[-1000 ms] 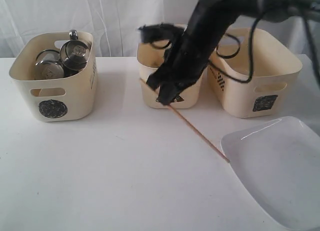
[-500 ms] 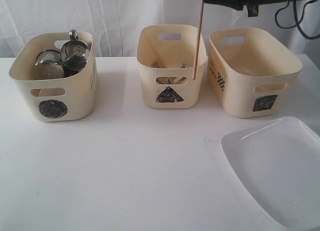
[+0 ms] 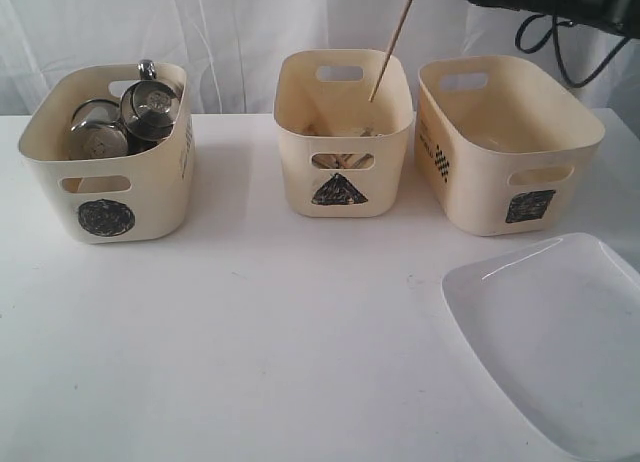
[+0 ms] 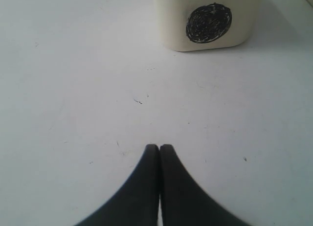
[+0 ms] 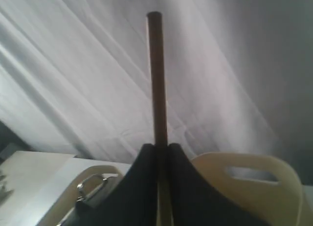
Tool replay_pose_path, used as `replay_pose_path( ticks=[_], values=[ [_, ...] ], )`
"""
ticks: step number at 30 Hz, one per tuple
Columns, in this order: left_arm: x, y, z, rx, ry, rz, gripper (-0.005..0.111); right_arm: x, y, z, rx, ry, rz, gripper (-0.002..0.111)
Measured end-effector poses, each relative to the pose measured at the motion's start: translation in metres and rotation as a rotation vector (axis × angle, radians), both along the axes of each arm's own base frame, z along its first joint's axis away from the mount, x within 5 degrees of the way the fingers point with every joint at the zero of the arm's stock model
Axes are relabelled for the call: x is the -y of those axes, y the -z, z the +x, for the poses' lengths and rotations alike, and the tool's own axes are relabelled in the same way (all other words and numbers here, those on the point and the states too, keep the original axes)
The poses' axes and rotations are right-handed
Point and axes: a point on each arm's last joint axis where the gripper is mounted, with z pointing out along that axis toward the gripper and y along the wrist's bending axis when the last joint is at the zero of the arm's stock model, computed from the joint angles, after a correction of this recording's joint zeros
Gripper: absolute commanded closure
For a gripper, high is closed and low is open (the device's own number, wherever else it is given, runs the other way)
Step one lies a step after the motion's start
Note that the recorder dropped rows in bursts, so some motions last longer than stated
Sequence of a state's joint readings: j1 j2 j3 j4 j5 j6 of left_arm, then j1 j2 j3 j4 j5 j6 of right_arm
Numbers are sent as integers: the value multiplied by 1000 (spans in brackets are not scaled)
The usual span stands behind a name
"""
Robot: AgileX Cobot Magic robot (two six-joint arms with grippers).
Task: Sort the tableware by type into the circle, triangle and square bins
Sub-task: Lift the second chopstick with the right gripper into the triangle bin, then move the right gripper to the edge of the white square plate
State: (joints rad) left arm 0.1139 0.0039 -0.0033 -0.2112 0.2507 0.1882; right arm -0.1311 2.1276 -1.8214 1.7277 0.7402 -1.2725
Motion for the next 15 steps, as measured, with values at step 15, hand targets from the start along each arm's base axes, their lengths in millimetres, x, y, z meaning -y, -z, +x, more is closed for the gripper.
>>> replay_pose_path(
  ticks=[15],
  values=[
    [0,0,0,0,0,0,107,-58,30,16,131,-4,-336,69]
  ],
)
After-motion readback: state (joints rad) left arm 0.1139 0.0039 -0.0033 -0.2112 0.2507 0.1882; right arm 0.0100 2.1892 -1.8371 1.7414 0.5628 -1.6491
